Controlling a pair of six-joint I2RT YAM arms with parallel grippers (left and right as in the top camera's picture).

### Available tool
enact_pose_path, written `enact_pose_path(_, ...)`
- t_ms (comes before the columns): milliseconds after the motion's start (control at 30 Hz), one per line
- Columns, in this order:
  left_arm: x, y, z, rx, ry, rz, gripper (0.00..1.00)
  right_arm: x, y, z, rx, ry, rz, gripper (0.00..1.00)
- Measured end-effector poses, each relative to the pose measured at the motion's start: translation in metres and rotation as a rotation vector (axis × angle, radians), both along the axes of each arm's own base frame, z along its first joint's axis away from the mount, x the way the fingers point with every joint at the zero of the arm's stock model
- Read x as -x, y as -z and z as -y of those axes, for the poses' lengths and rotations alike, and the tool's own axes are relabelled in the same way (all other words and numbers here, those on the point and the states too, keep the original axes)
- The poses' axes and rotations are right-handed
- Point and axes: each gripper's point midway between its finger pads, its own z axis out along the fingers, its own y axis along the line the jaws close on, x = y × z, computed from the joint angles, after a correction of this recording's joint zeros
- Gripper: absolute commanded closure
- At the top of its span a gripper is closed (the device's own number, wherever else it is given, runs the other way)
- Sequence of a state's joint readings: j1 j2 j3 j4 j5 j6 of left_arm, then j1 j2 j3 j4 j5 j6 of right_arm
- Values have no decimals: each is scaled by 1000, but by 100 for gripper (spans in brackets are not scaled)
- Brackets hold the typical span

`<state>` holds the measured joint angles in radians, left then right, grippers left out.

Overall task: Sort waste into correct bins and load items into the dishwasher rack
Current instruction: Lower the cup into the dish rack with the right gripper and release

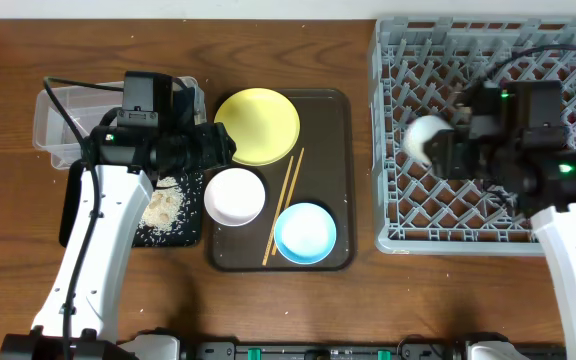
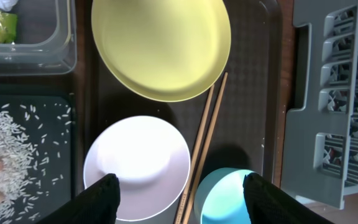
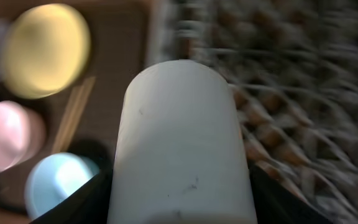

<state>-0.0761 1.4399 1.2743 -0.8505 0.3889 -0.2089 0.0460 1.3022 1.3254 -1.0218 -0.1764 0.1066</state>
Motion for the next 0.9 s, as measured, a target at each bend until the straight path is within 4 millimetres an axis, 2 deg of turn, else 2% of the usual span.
enact_pose_path(233, 1, 1, -1, -4, -2, -3, 34, 11, 19, 83, 81, 283, -106, 99)
enact_pose_path(367, 1, 1, -1, -4, -1, -6, 34, 12, 35, 104, 102, 347, -169, 99)
enact_pose_path(700, 1, 1, -1, -4, -2, -7, 34, 17, 83, 105, 86, 339, -375, 99)
enact_pose_path(900, 2, 1, -1, -5, -2, -11, 34, 15, 92, 105, 85, 340, -402, 99)
